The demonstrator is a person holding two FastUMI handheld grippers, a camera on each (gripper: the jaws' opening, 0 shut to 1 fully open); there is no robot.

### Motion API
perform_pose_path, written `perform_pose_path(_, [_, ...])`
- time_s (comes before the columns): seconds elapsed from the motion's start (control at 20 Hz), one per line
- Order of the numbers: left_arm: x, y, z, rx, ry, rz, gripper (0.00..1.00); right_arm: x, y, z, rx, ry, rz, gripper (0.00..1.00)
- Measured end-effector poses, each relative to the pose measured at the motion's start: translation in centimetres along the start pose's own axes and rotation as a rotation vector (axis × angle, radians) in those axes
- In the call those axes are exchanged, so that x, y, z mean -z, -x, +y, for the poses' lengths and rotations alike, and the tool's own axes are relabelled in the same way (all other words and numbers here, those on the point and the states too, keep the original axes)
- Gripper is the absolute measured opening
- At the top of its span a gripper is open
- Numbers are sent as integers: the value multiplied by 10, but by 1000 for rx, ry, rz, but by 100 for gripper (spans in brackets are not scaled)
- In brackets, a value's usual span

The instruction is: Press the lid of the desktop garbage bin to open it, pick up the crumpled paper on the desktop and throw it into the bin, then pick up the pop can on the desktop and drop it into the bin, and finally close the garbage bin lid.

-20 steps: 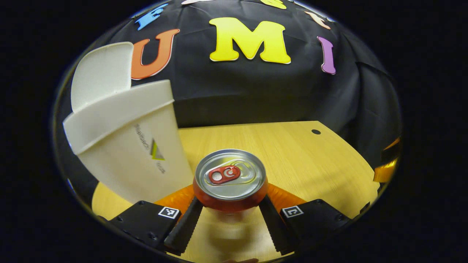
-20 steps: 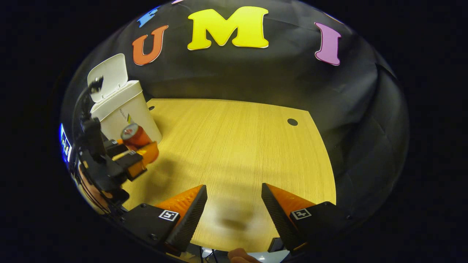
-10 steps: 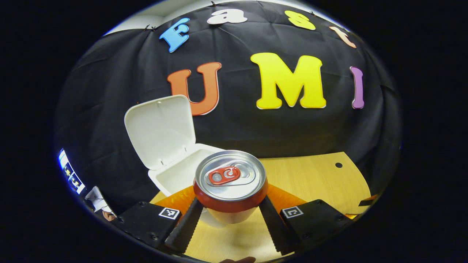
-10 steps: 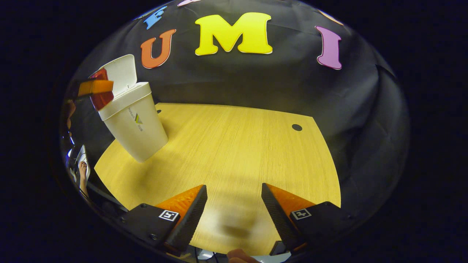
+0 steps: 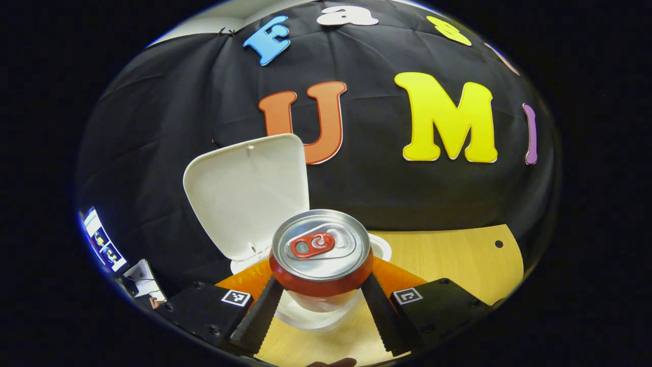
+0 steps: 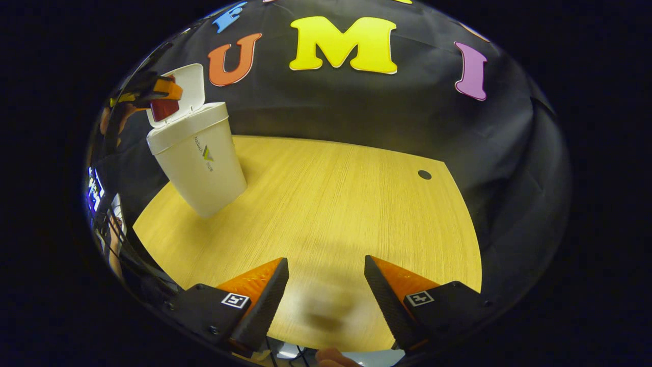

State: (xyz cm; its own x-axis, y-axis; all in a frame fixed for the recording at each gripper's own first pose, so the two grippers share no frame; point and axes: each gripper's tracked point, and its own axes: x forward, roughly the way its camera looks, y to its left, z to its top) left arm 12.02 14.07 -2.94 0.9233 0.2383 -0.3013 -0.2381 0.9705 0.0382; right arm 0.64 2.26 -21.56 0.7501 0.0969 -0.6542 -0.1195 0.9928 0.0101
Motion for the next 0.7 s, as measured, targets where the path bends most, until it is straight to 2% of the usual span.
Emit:
perform_pose_path(0.25, [20, -34, 5, 12, 35, 63, 87, 11, 1, -6, 58, -7, 43, 94])
perform_pose_path(0.55, [22, -42, 1, 45, 53, 64, 88, 19, -2, 11, 61, 18, 89, 95])
perform_pose_path(0.7, [11, -35, -1, 43, 25, 33, 88, 18, -2, 15, 49, 47, 85, 94])
